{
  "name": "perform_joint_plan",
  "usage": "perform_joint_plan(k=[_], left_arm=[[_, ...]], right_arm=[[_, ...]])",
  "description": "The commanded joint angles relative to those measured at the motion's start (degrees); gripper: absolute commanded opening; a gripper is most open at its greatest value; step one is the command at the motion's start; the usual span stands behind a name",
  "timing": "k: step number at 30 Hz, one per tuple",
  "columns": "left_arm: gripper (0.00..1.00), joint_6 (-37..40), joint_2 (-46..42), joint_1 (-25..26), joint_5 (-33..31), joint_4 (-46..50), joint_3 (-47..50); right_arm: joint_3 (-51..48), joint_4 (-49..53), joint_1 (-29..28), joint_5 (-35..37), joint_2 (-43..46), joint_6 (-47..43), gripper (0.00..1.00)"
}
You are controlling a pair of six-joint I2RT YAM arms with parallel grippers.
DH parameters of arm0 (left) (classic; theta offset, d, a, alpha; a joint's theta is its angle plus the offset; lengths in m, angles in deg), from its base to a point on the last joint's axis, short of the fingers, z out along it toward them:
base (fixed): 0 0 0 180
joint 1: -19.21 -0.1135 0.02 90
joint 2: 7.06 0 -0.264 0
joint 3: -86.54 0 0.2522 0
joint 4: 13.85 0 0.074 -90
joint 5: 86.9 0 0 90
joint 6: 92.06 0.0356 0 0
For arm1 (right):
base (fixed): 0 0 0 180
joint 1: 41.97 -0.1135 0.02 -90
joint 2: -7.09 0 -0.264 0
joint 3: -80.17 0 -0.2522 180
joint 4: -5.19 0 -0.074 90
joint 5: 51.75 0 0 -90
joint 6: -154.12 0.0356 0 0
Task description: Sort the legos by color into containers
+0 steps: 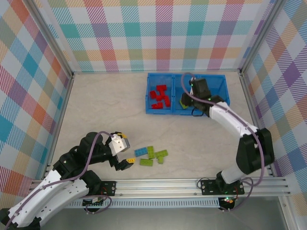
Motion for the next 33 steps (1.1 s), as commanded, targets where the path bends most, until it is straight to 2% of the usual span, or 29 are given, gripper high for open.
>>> perform_joint_plan(k=[1, 4, 9, 11, 15, 18, 21, 25, 27, 29, 33], left_arm=[[1.0, 0.06, -0.5, 0.18, -0.62, -1.71, 0.92], [1.0, -0.59, -0.5, 0.14, -1.93, -2.04, 1.12], [1.0, -1.94, -0.98, 0.2, -3.69, -3.59, 1.74], [1.0, -1.94, -1.19, 0.21, -4.01, -3.73, 1.84], [1.0, -1.92, -1.38, 0.2, -4.47, -3.86, 1.84], [1.0, -1.88, -1.47, 0.13, -4.77, -3.69, 1.85], [1.0, -1.46, -1.57, 0.16, -5.11, -3.17, 1.69], [1.0, -0.57, -1.43, 0.08, -4.71, -2.9, 1.84], [1.0, 0.48, -1.14, 0.1, -3.47, -2.47, 1.84], [1.0, 4.46, -0.78, 0.12, 0.67, 0.34, 1.55], [1.0, 10.33, -0.41, 0.09, 5.35, 4.23, 1.73]], right_arm=[[5.09, -2.35, 2.49, -1.3, -6.01, -3.19, 0.33], [9.34, -2.43, 3.86, -1.73, -11.31, -3.19, 0.36], [14.65, 0.87, 4.42, -3.34, -15.75, -1.95, 0.58], [14.45, 0.79, 4.44, -3.8, -14.69, -1.33, 0.63], [13.01, 2.48, 4.33, -5.88, -10.02, 0.06, 0.63], [7.33, 2.29, 3.35, -10.44, -2.81, 1.74, 0.63], [-1.17, 1.85, -0.63, -12.65, 5.74, 2.0, 0.63], [-10.54, 6.72, -10.24, -10.39, 14.66, 6.14, 0.63], [-12.87, 11.33, -15.87, -8.68, 15.8, 11.46, 0.63], [-14.56, 15.12, -20.99, -9.08, 15.24, 17.06, 0.65], [-16.69, 16.75, -30.57, -11.77, 11.95, 26.24, 0.68]])
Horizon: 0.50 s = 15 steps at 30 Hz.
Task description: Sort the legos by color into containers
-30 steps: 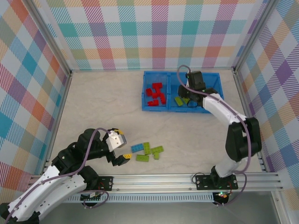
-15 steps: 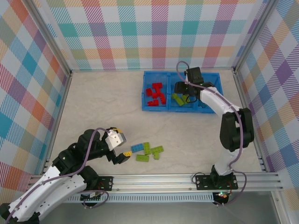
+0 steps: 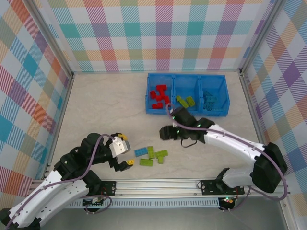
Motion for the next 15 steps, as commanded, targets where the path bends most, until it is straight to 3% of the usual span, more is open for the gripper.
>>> perform_joint_plan(k=[1, 6, 15], left_arm=[[1.0, 6.05, 0.23, 0.12, 5.64, 3.37, 0.38], [1.0, 8.11, 1.47, 0.12, 7.37, 4.53, 0.96], [1.0, 11.02, 5.33, 0.05, 9.62, 7.86, 0.02]], right_arm=[[-0.77, 5.17, -5.9, -2.34, -3.21, 10.65, 0.7], [-0.85, 4.27, -11.34, -4.94, -9.86, 13.37, 0.74], [-3.0, -1.05, -11.86, -4.79, -15.7, 13.21, 0.48]])
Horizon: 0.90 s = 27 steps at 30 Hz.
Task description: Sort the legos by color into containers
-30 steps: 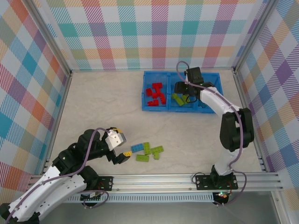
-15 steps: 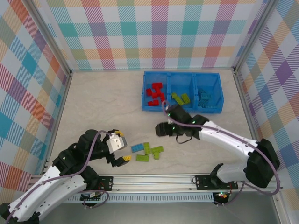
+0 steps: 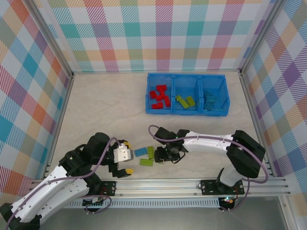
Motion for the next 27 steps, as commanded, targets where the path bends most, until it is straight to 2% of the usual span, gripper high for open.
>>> perform_joint_plan(k=[1, 11, 18, 21, 23, 27], left_arm=[[1.0, 1.89, 0.31, 0.1, 1.59, 1.69, -0.3], [1.0, 1.49, -0.26, 0.08, 0.32, 1.29, 0.14], [1.0, 1.4, -0.3, 0.12, -0.18, 1.26, 0.18], [1.0, 0.98, -0.69, 0.11, -0.89, 0.59, 0.3], [1.0, -2.02, -1.37, 0.09, -2.01, -2.29, 1.19], [1.0, -8.39, -3.73, 0.04, -5.16, -8.14, 2.89]], right_arm=[[-0.98, -2.15, -0.09, -0.87, -2.02, 0.42, 0.46], [-2.49, -3.29, 0.0, 0.74, -1.76, -0.49, 0.26], [-2.09, -1.01, 0.88, 4.56, 7.24, -3.14, 0.23], [-0.12, 1.42, 4.52, 6.88, 11.51, -6.18, 0.23], [1.81, 2.52, 8.28, 9.46, 13.52, -9.74, 0.23], [6.45, 0.72, 18.77, 12.38, 14.61, -18.29, 0.23]])
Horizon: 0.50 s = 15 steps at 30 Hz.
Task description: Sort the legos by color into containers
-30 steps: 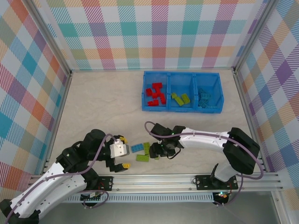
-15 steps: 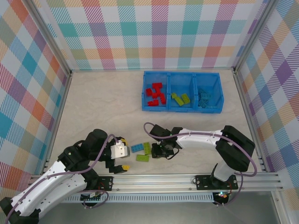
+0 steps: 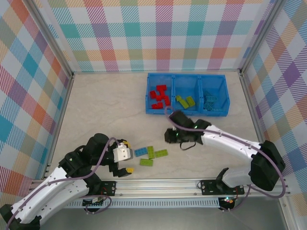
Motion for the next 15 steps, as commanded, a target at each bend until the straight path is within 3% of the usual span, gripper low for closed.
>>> perform_joint_plan(k=[1, 8, 12, 15], left_arm=[[1.0, -7.3, -2.11, 0.12, -4.45, -6.66, 1.59], [1.0, -23.58, -3.56, -0.06, -20.49, -12.45, 2.25], [1.0, -25.85, -2.48, -0.43, -23.5, -11.84, 1.12], [1.0, -27.38, -1.86, -0.64, -25.32, -11.69, 0.84]], right_arm=[[4.25, -1.47, 6.81, 5.63, 0.82, -9.77, 0.23], [13.8, -10.74, 19.43, 6.77, -8.53, -18.43, 0.23], [20.87, -12.83, 24.5, 4.26, -18.7, -19.13, 0.24], [25.73, -12.83, 26.74, 2.53, -25.0, -19.32, 0.33]])
